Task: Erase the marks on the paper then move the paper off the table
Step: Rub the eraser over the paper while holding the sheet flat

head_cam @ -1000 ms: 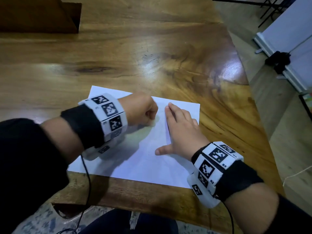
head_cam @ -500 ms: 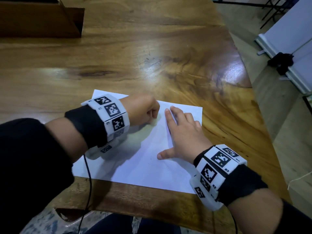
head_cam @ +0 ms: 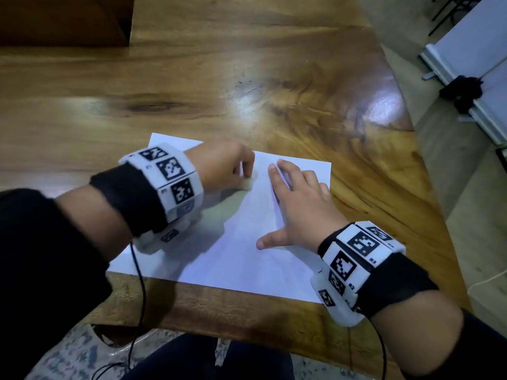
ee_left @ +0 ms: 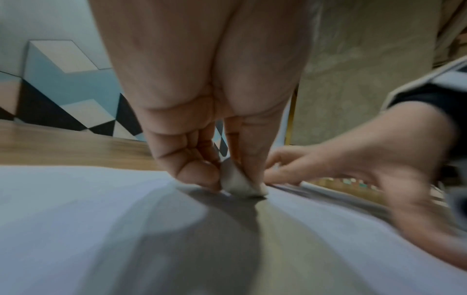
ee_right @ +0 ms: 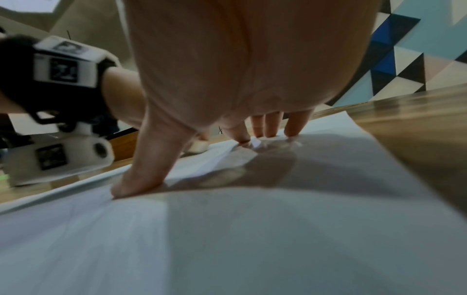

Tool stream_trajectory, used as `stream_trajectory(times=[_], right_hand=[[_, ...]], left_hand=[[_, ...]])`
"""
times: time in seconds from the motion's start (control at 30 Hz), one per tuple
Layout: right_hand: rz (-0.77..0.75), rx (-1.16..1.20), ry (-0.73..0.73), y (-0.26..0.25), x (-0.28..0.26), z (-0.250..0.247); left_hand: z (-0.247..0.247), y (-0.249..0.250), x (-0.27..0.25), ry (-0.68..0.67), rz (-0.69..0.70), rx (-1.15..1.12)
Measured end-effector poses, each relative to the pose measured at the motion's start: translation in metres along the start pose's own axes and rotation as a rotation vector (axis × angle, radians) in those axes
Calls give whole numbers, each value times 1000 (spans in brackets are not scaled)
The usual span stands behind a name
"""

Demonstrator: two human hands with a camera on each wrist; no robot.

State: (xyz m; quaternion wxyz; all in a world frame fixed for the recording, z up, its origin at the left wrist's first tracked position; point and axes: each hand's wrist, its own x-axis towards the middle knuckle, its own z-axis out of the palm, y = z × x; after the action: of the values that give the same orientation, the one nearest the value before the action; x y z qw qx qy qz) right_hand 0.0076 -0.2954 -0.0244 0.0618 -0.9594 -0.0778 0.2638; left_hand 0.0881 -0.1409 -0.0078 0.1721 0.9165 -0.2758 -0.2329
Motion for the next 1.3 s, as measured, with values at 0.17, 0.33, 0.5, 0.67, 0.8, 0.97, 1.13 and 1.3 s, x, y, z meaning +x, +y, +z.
stream_trajectory(times=[0.17,0.33,0.5,0.67,0.8,0.97,1.13,1.3], right_hand=[[8,-6,-6,-1,0,0],[8,-6,3,-1,1,1],[12,-33,-5,-3,2,1],[18,-24,-7,-3,1,-1],[19,-8,-10,-3,1,-1],[17,-2,0,-2,0,0],[13,7,12,-2,0,0],[14,-4,16,-2,0,1]], left_hand=[[0,16,28,180,19,55],[10,6,0,-62,100,72],[5,10,11,25,93,88],[12,15,11,64,76,90],[16,10,-8,-75,148,92],[7,15,21,97,55,30],[18,4,-17,-138,161,72],[11,7,6,26,143,67]])
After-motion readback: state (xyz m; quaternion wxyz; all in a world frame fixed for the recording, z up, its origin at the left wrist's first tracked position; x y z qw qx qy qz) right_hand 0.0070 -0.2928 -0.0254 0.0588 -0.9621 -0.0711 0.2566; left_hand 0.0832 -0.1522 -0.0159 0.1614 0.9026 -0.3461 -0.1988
